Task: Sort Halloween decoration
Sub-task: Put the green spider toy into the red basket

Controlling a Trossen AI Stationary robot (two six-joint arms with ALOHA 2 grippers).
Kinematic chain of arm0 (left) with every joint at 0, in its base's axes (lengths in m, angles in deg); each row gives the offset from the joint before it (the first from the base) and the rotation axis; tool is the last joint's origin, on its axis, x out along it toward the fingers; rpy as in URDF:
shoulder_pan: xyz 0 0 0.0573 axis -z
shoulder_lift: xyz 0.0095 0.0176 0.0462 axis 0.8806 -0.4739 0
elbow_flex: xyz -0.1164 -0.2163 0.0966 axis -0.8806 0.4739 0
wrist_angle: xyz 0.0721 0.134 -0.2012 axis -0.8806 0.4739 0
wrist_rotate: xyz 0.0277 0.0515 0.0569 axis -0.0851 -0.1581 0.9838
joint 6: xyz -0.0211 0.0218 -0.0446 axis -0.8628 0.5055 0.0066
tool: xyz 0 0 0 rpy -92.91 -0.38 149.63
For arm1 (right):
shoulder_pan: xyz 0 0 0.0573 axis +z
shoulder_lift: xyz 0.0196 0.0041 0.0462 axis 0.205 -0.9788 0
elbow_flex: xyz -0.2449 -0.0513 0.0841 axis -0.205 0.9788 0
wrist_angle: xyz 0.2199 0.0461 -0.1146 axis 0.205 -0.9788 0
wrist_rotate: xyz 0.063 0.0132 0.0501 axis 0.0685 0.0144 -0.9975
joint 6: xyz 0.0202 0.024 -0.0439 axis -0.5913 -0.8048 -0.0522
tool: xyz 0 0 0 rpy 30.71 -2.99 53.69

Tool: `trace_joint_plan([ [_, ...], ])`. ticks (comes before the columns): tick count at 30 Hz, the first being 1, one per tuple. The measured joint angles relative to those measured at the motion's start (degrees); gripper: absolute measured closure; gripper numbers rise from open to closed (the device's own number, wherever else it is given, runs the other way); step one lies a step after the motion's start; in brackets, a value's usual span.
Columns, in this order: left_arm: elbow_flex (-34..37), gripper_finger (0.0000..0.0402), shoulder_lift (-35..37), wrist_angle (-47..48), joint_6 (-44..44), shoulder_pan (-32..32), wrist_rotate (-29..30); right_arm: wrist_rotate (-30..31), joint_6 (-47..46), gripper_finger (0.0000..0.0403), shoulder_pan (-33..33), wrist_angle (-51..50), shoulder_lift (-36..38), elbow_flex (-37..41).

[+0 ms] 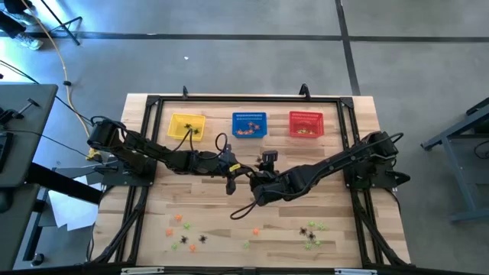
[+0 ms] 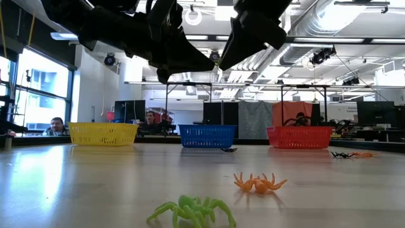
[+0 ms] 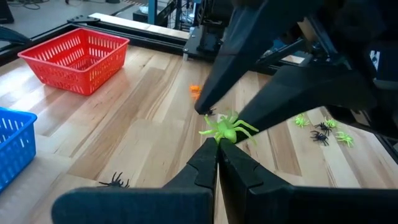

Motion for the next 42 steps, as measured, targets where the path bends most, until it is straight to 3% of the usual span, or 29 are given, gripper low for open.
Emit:
trace_joint_plan([
  [5, 0.0, 0.0401, 0.0, -0.02, 0.01, 0.0, -0.02, -1.75, -0.47, 0.0304, -0.24, 0.71, -0.02, 0.0],
  [12, 0.0, 0.0401, 0.0, 0.07, 0.01, 0.55, -0.02, -4.78, -0.44, 0.0392, -0.78, 2.67, -0.08, -0.01],
  [20, 0.0, 0.0397, 0.0, 0.2, 0.01, 1.01, 0.07, -6.53, -3.11, 0.0398, -1.77, 2.69, -0.09, -0.02],
  [26, 0.0, 0.0362, 0.0, 0.13, 0.01, 1.43, 0.42, -6.58, -3.75, 0.0401, -1.76, 2.01, -0.13, -0.04],
  [30, -0.02, 0.0331, 0.02, -0.15, 0.08, 1.49, -0.04, -4.33, -9.34, 0.0402, -2.72, -4.26, -0.14, -0.05],
  [36, -0.02, 0.0301, 0.02, 0.1, 0.11, 1.46, -1.4, -3.65, -24.4, 0.0402, -9.06, -25.23, 0.95, -0.07],
  [42, -0.02, 0.03, 0.1, 0.21, 0.06, 1.49, -4.63, -6.92, -21.37, 0.0402, -20.38, -32.31, 1.16, -0.02],
])
